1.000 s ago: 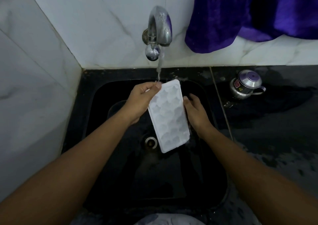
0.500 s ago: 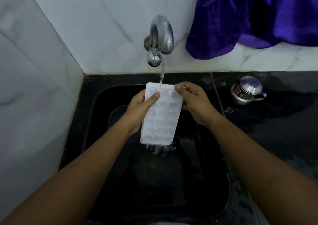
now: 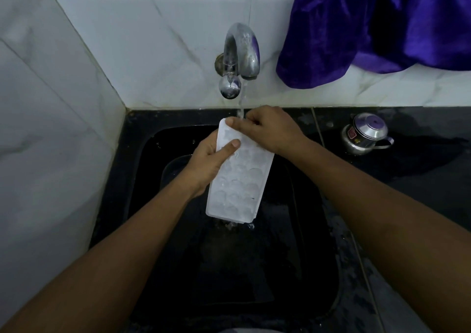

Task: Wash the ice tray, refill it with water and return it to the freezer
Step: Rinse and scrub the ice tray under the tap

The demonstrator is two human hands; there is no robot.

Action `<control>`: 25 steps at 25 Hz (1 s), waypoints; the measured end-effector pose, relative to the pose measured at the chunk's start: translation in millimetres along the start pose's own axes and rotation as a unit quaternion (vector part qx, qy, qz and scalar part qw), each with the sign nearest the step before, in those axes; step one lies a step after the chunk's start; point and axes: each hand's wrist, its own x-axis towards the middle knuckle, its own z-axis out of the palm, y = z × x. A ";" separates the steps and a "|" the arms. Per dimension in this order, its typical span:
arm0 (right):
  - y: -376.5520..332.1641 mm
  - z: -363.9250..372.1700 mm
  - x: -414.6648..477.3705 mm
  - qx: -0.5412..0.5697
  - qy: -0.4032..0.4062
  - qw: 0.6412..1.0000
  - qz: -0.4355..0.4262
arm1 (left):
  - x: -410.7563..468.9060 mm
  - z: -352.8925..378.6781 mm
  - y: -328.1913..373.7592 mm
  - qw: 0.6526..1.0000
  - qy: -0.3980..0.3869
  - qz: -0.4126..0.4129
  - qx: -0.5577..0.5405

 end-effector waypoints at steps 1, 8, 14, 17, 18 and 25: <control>0.0 0.6 -0.8 0.021 -0.008 1.000 -0.020 | -0.4 -2.5 0.7 1.000 0.005 0.000 -0.007; 14.2 -7.5 -3.7 0.146 -0.098 0.984 0.025 | -11.6 -15.0 -8.0 0.999 0.033 -0.015 0.012; -3.3 14.7 7.0 0.079 -0.005 0.995 0.066 | -14.1 -8.0 -3.6 1.000 0.012 0.010 0.008; 3.6 22.8 -5.5 0.280 0.009 0.959 0.035 | -15.3 -6.9 -2.1 0.998 0.040 -0.012 -0.052; 8.0 26.2 -13.1 0.365 0.014 0.930 0.034 | -15.3 -7.9 -1.3 0.996 0.056 -0.020 -0.071; 13.5 65.3 -53.8 0.538 0.045 0.832 0.124 | -10.2 0.5 -5.0 0.976 0.148 -0.058 -0.150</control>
